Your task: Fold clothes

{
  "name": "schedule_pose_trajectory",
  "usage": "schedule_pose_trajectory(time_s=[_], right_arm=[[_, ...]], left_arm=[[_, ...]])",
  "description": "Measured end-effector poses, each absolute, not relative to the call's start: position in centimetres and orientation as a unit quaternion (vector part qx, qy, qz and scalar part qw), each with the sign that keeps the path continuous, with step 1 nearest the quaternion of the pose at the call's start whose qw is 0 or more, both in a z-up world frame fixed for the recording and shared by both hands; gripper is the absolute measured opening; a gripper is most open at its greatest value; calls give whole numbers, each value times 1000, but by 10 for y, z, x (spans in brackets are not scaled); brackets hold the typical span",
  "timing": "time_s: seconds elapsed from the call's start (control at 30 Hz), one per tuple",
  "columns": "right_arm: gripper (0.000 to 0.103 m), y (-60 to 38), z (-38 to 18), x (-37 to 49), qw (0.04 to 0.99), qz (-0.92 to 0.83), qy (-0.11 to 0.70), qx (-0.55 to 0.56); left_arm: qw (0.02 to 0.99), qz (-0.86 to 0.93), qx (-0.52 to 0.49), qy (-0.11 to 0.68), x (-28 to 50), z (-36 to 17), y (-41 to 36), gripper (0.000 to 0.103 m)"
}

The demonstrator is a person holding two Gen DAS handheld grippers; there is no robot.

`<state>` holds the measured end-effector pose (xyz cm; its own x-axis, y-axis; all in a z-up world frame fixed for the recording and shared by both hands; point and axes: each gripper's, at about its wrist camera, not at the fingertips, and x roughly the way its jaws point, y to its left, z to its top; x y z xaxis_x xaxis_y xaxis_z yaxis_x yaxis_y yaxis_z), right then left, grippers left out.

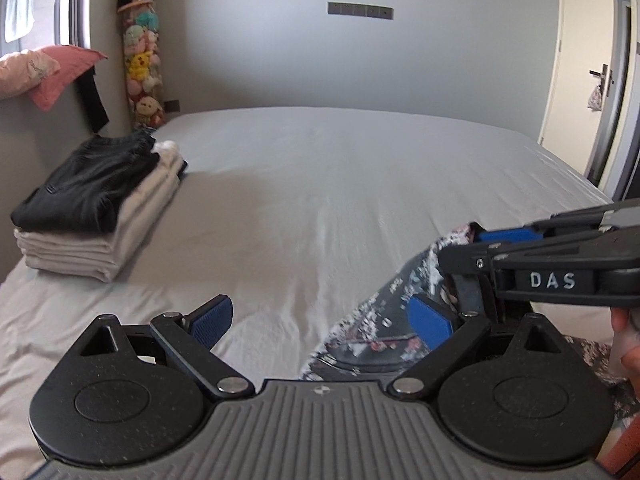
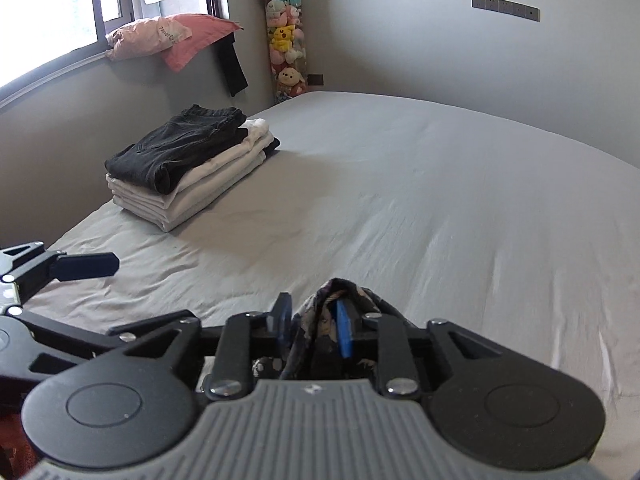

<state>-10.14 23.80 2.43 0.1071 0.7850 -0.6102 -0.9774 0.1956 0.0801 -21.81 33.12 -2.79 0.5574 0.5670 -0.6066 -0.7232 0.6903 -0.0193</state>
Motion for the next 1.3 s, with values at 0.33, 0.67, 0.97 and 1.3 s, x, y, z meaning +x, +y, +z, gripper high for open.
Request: schedule_pose_trajectory(time_s=[0.33,0.67,0.97,1.3], right_arm=[[61,172,29,-78,766,563,260,-165],[62,139,-12,-25,787,462,380,-152],[63,152,-13,-44,761,502,372,-177],[63,125,12,-23,767,492,347,-221]], left_arm=[[879,348,-123,304,-223,-51,313,103],[901,289,-137,293,-219,-66,295,103],[898,277,-139,312,-199,-70,298,38],[896,327,-120,276,-201,-39,323,10]])
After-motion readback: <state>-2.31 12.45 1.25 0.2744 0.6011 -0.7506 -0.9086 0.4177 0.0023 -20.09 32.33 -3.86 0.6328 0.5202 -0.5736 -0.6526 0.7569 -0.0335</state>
